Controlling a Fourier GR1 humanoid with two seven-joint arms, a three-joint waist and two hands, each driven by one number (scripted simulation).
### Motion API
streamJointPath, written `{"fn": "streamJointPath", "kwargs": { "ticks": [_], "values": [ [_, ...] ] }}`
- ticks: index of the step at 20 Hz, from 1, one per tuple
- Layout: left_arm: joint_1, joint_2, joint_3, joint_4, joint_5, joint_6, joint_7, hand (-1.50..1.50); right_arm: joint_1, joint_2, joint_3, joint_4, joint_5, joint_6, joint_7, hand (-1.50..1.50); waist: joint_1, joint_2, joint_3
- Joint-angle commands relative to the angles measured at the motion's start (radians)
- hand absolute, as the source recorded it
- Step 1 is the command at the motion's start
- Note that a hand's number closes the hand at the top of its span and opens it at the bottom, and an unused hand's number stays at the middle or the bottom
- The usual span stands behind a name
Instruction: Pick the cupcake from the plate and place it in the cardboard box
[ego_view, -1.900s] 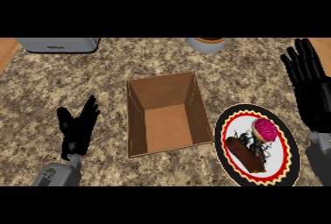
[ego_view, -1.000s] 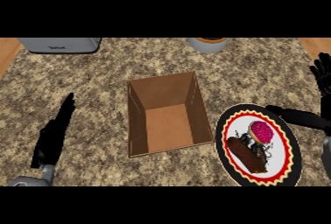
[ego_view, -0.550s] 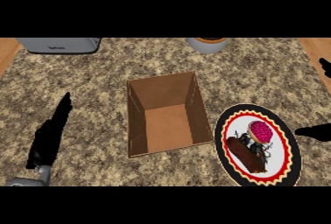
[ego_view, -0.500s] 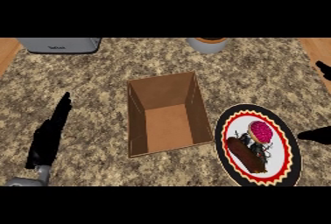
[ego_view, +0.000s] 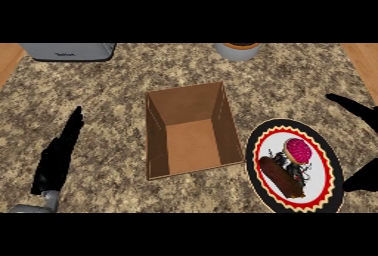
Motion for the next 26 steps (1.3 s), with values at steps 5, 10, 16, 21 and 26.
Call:
{"fn": "streamJointPath", "kwargs": {
  "ticks": [5,10,16,21,26],
  "values": [
    [0.028,-0.042,0.019,-0.02,-0.05,-0.022,-0.005,0.0,-0.003,0.169,0.039,-0.078,0.144,0.009,0.218,-1.5,-0.002,0.001,0.001],
    [0.046,-0.042,0.035,-0.115,-0.075,-0.027,0.083,0.0,0.03,0.188,0.018,0.022,0.235,0.069,0.144,-1.5,0.001,0.001,0.002],
    [0.051,-0.083,0.101,-0.009,-0.09,-0.081,-0.027,0.0,0.055,0.268,-0.049,0.02,0.306,0.137,0.145,-1.5,-0.003,0.001,0.002],
    [0.016,-0.129,0.079,-0.068,-0.133,-0.077,0.065,0.0,0.136,0.306,-0.083,-0.114,0.335,0.157,0.176,-1.5,-0.008,0.0,0.002],
    [0.061,-0.078,0.16,-0.105,-0.1,-0.158,0.077,0.0,0.138,0.374,-0.088,0.006,0.449,0.131,0.066,-1.5,-0.003,0.001,0.002]
  ]
}}
